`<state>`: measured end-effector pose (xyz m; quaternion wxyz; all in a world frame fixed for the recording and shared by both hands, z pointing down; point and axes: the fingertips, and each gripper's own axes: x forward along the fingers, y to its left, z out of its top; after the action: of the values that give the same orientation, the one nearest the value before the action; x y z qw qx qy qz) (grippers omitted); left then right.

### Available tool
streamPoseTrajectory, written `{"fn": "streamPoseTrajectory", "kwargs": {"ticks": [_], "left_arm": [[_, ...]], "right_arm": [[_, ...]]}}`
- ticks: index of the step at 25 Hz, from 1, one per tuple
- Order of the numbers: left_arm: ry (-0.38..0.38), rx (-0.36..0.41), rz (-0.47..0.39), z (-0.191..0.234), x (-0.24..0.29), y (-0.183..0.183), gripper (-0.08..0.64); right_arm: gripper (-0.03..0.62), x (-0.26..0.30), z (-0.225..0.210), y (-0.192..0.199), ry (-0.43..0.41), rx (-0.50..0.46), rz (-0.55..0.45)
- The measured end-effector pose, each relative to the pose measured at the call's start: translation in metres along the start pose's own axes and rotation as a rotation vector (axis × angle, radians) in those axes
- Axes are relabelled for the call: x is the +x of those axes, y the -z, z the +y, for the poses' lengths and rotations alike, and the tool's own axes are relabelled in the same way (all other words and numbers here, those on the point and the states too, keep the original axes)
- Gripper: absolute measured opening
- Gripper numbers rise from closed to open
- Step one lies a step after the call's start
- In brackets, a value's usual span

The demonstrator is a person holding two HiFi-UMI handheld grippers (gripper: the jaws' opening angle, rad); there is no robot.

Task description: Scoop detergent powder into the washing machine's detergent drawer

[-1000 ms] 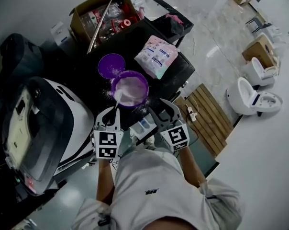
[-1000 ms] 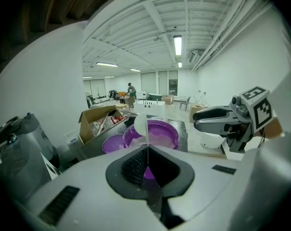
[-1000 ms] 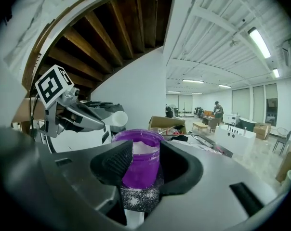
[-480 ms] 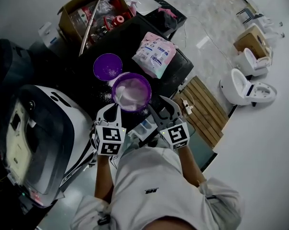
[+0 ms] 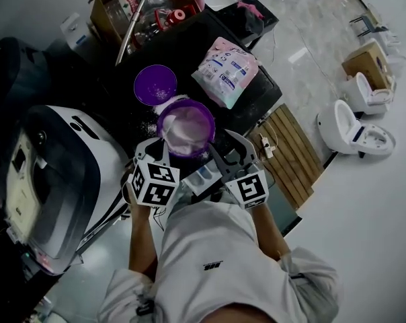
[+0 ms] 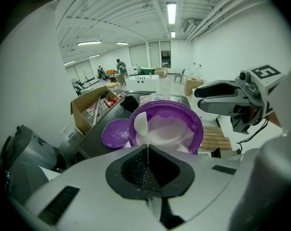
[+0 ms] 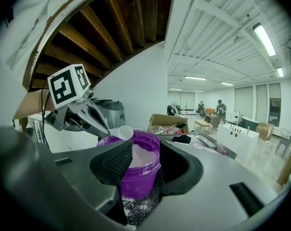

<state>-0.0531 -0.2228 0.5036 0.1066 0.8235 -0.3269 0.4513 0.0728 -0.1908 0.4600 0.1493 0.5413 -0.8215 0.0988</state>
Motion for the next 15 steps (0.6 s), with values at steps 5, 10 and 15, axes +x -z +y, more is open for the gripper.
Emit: {"fn": "streamPoseTrajectory", "kwargs": {"ticks": [5, 10, 15], "left_arm": [[-0.022, 0.022, 0.137, 0.000, 0.008, -0.003, 0.016], [-0.027, 0.016, 0.236, -0.001, 0.017, -0.004, 0.017], [-0.015, 0.023, 0.332, -0.008, 0.032, -0.004, 0.016]], "right_arm": [[0.173, 0.010, -0.008, -0.004, -0.085, 0.003, -0.009], [0.173, 0.018, -0.016, -0.003, -0.157, -0.015, -0.008], [0.173, 0.026, -0.030, -0.007, -0.205, -0.039, -0.052]]}}
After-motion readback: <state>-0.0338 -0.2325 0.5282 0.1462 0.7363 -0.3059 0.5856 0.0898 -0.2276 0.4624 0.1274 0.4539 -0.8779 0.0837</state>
